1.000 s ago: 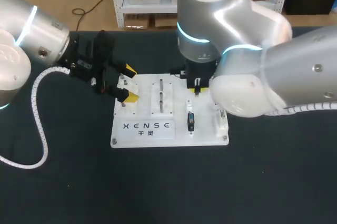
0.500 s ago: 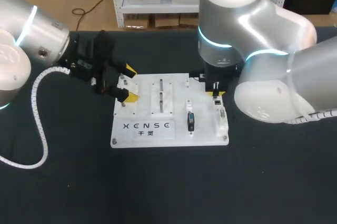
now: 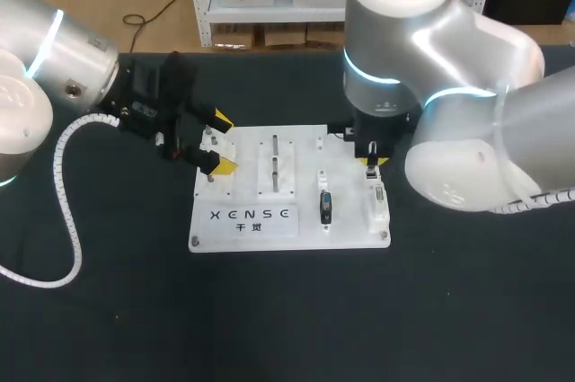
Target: Insert the USB connector, Ethernet cable, and multi-pin plug into their matching sockets one by one.
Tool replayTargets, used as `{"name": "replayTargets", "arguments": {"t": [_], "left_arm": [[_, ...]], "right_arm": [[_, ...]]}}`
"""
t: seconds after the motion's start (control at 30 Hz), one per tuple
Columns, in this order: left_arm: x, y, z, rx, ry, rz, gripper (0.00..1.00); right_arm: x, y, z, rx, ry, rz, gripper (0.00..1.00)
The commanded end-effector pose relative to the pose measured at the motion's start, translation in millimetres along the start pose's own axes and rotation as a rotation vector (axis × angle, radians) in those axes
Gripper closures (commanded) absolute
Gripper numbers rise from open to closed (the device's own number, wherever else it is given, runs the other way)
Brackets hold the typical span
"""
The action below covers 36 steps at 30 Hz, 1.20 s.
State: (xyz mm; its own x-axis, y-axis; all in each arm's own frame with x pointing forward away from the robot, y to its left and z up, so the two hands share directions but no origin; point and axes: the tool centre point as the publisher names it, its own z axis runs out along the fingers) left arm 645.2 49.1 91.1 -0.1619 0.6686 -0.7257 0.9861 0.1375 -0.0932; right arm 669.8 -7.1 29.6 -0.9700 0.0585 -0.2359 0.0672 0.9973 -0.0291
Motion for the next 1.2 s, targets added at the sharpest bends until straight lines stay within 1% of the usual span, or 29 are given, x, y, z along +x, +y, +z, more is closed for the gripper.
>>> {"name": "replayTargets", "arguments": {"t": [0.03,0.67,0.93,1.07,1.2], "left_arm": [[0.0,1.1,0,0.003,0.002,0.0,0.0],[0.0,1.1,0,0.003,0.002,0.0,0.0],[0.0,1.1,0,0.003,0.002,0.0,0.0],[0.0,1.1,0,0.003,0.002,0.0,0.0],[0.0,1.1,0,0.003,0.002,0.0,0.0]], "right_arm": [[2,1,1,0.0,-0.001,0.004,1.0],[4,-4,4,0.01,0.003,0.016,1.0],[8,-5,16,0.025,0.022,0.017,1.0],[7,-10,25,0.043,0.036,0.036,1.0],[5,-11,29,0.043,0.05,0.058,1.0]]}}
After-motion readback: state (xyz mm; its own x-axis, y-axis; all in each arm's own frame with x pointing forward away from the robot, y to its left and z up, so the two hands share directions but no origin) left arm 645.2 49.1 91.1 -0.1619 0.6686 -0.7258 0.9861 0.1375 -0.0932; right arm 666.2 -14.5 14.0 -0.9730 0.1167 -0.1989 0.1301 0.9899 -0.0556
